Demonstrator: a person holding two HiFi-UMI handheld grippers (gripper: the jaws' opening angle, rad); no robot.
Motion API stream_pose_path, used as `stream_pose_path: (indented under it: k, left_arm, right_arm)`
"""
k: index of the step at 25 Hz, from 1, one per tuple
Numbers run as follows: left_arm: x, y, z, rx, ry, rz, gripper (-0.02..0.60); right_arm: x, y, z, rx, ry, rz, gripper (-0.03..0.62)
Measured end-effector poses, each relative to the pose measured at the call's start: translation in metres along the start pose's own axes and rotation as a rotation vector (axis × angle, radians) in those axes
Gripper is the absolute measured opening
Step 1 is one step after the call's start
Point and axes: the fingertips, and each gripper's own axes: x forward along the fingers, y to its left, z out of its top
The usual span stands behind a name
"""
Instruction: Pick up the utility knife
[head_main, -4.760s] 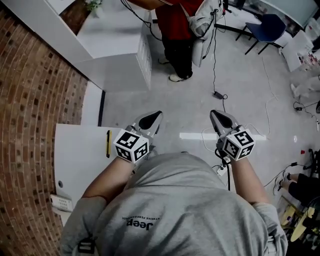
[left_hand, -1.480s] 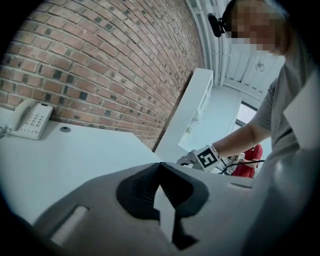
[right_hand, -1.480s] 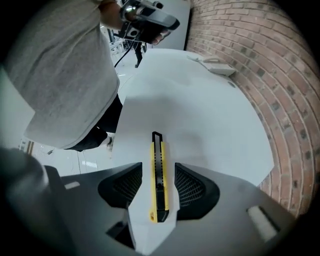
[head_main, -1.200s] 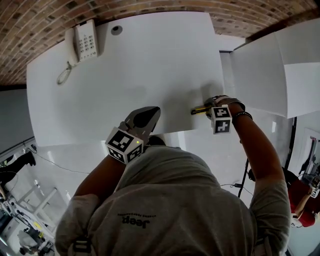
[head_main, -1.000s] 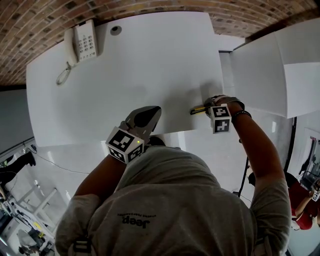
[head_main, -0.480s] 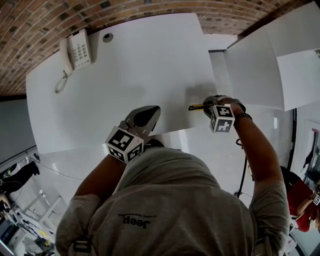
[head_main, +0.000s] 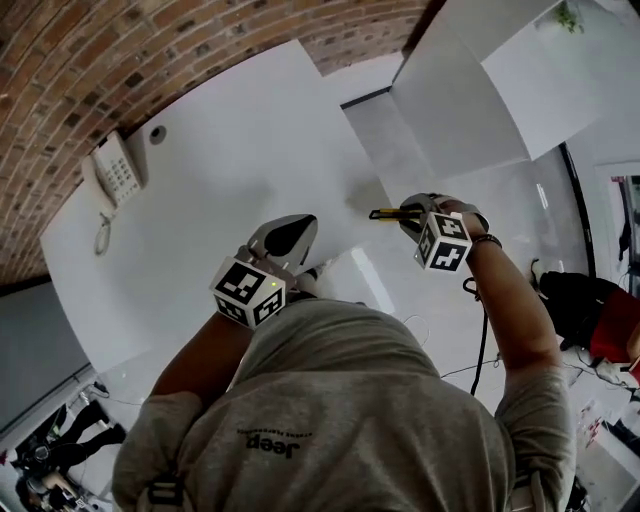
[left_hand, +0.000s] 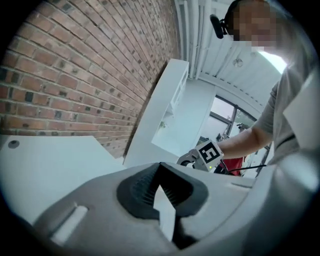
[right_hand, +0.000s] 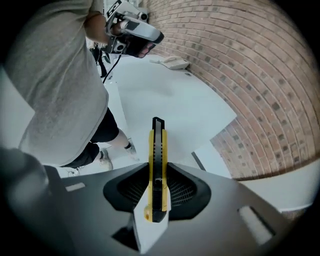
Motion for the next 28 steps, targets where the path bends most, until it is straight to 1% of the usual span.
stream_pose_path:
  k: [5, 8, 13, 21, 25, 28]
  left_arm:
    - [0.037, -0.043, 0.012, 0.070, 0.049, -0.162, 0.000]
    - [0.060, -0.074, 0.016, 0.117, 0.084, -0.275, 0.000]
    - [0.089, -0.130, 0.013, 0.170, 0.134, -0.419, 0.000]
    - [0.121, -0.220, -0.023, 0.267, 0.253, -0.649, 0.000]
    - [0.130, -0.263, -0.046, 0.309, 0.306, -0.730, 0.000]
    - [0.132, -0.289, -0.068, 0.344, 0.354, -0.794, 0.000]
  right_arm:
    - [-0.042, 0.027, -0.041, 0.202, -0.007, -0.094, 0.123]
    - [-0.066, 0.052, -0.066, 0.343, -0.008, -0.157, 0.123]
    - [-0.099, 0.100, -0.106, 0.524, -0.002, -0.225, 0.123]
    - [-0.133, 0.198, -0.153, 0.834, 0.005, -0.344, 0.123]
    - [-0.145, 0.241, -0.169, 0.974, -0.016, -0.401, 0.123]
    - [-0.148, 0.273, -0.173, 1.095, -0.043, -0.451, 0.123]
